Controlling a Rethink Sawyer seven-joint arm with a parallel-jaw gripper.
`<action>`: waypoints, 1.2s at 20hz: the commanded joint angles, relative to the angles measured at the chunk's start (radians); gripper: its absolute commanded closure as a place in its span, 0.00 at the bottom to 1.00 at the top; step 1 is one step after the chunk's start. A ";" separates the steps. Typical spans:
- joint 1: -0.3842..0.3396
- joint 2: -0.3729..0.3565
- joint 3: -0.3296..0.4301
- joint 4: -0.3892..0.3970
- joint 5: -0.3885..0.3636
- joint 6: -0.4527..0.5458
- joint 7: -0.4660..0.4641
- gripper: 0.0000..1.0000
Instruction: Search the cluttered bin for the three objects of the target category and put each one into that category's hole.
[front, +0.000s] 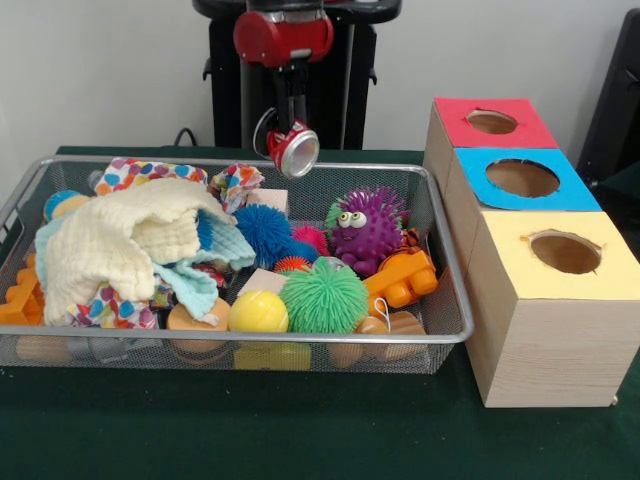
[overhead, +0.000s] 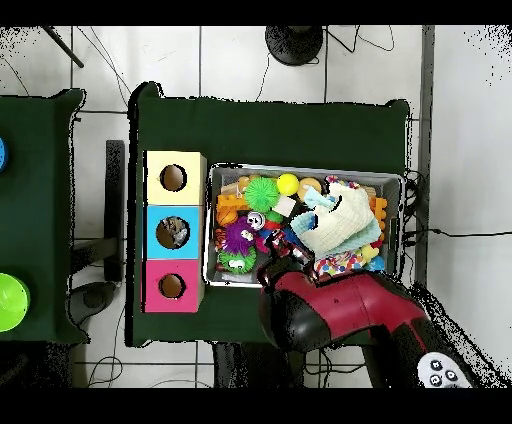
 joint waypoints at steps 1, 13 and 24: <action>0.154 -0.156 -0.172 -0.010 0.002 0.128 0.231 1.00; 0.304 -0.115 -0.357 -0.033 0.130 0.078 0.325 1.00; 0.422 -0.103 -0.507 -0.068 0.322 0.064 0.439 1.00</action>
